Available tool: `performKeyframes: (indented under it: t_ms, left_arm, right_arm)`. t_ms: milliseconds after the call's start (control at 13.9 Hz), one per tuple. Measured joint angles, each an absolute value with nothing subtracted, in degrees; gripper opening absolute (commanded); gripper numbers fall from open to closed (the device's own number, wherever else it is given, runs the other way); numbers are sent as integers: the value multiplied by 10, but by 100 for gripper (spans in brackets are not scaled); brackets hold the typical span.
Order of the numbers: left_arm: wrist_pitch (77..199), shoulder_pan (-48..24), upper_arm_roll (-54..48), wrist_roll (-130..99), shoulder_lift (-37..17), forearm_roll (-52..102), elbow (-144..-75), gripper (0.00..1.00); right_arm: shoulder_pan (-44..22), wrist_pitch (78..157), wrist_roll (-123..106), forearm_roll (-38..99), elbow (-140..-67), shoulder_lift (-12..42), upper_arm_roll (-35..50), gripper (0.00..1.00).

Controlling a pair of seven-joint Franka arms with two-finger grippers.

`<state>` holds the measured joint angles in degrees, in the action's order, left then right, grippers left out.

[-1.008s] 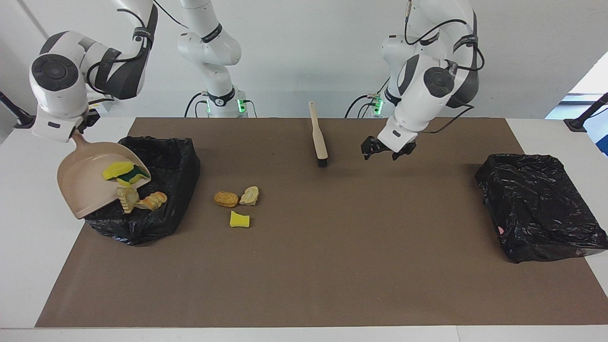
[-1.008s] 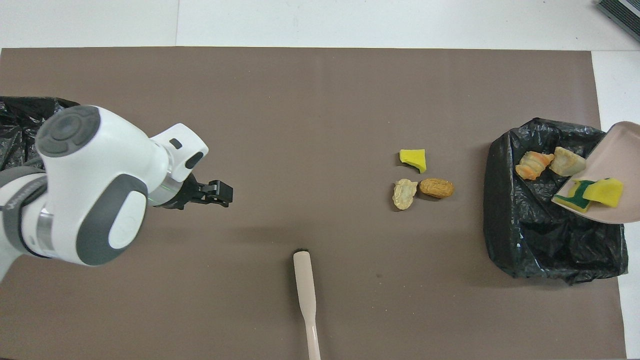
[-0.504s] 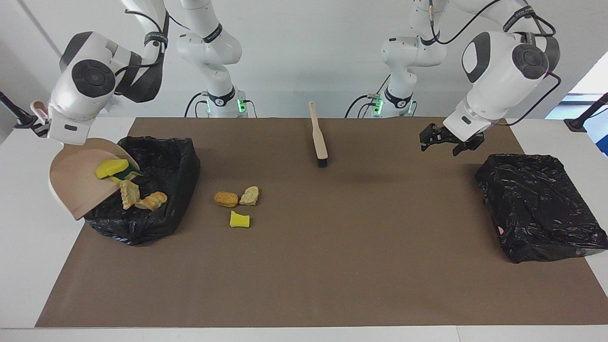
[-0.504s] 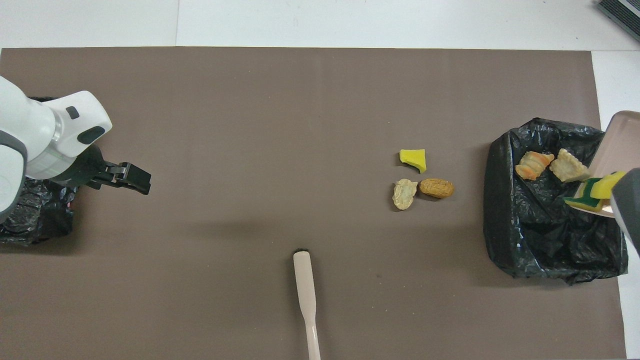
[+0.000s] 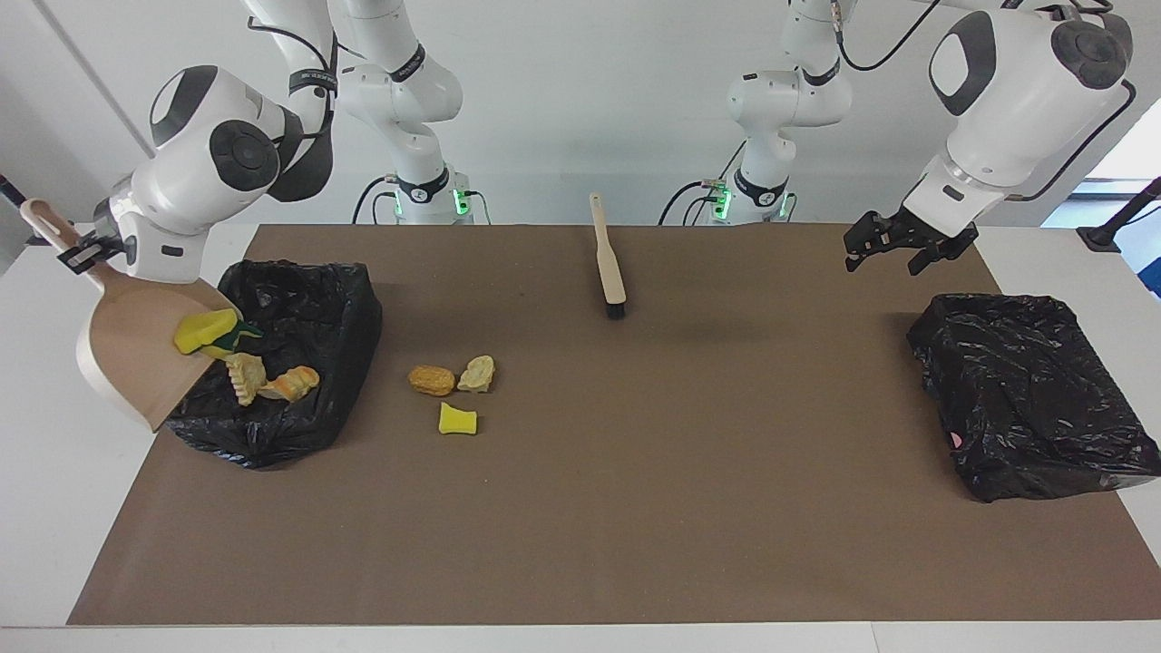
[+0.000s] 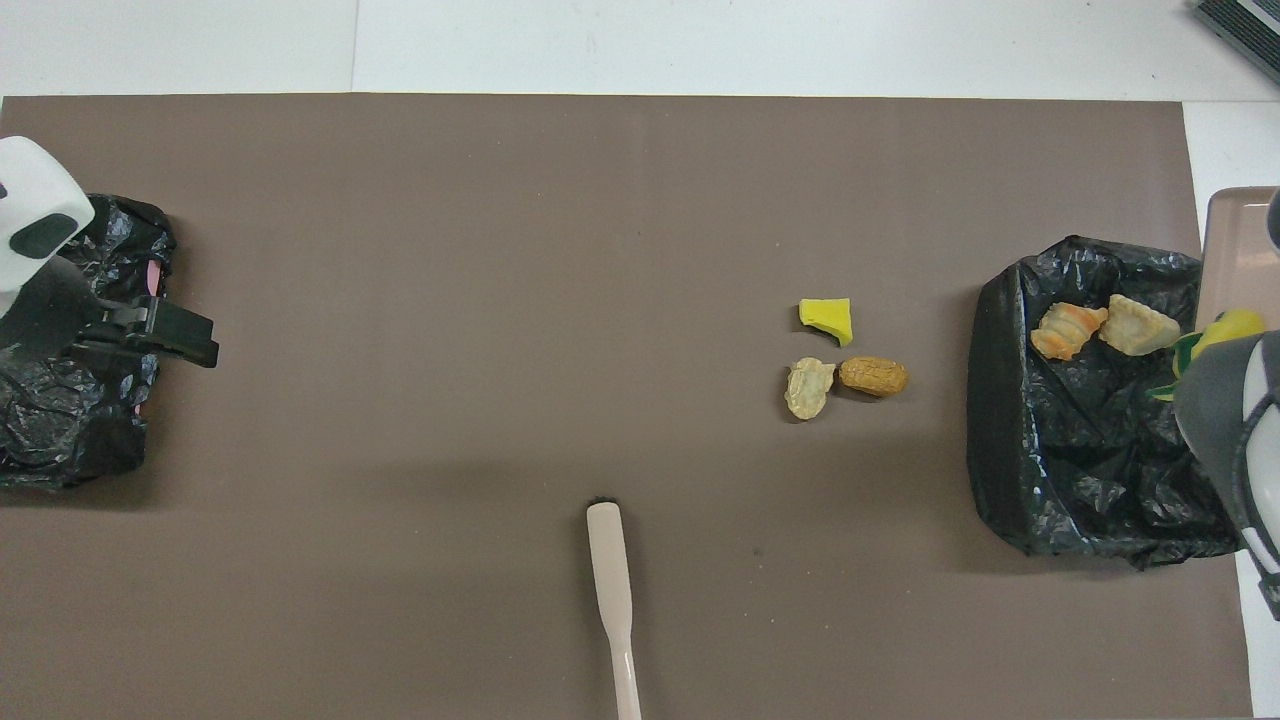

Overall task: Sweep and dump trash in bin
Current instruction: 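Tip the dustpan over the bag with the right gripper while the left gripper withdraws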

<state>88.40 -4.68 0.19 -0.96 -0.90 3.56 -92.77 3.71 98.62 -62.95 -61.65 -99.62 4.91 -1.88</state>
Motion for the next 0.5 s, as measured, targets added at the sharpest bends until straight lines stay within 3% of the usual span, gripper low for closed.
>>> performKeyframes:
  t_ms: [504]
  left_arm:
    - [884,-45,3,-21,-6,28,-928,100]
  right_arm:
    - [32,957,-716,-620,-951,40,-18,0]
